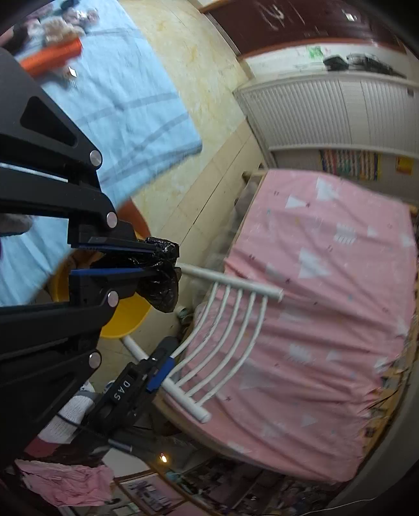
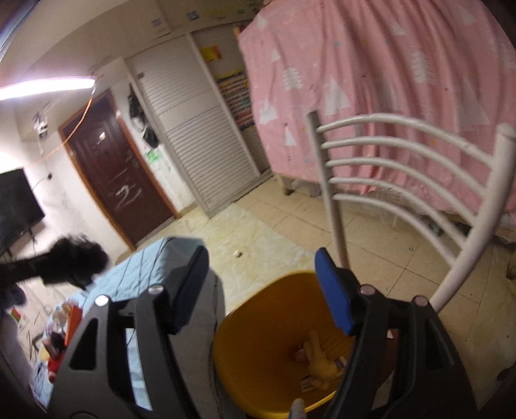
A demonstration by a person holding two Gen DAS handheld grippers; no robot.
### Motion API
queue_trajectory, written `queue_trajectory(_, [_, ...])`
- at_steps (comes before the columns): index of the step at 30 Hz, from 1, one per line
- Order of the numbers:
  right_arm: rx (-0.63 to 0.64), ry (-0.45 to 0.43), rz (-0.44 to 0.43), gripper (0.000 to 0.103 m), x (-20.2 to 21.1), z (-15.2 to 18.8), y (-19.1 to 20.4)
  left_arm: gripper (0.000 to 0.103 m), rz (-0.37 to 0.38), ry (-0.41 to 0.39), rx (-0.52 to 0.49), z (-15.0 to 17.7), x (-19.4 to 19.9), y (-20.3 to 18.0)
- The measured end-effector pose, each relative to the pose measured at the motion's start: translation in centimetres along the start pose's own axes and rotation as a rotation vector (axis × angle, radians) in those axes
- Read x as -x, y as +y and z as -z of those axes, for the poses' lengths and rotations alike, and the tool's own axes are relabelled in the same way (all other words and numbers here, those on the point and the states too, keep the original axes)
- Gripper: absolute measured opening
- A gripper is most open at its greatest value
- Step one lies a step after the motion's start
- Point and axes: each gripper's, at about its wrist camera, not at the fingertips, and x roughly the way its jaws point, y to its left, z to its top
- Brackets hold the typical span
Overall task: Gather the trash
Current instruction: 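Lift and carry the black bag and knitted ball with both tools to the yellow bin, then open both tools over the yellow bin to drop the items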
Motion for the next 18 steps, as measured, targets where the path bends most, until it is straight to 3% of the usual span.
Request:
queue_trajectory(8, [-0.041, -0.036, 0.023, 0.067, 0.6, -0.6, -1.3, 0.003, -0.021, 0.076, -0.051, -0.4, -5.4, -3.5])
queue_trajectory(11, [-0.040, -0.031, 0.015, 0.068, 0.4, -0.6, -1.4, 0.019, -0.036, 0.092, -0.053, -0.4, -6.5, -3.7])
queue_trajectory(13, [-0.040, -0.028, 0.013, 0.068, 0.3, -0.6, -1.4, 0.041, -0.037, 0.095, -0.044, -0.3, -6.9, -3.6])
queue_trajectory(18, [-0.041, -0.022, 0.004, 0.069, 0.1, -0.6, -1.4, 0.042, -0.039, 0.095, -0.017, 0.2, -6.0, -2.5])
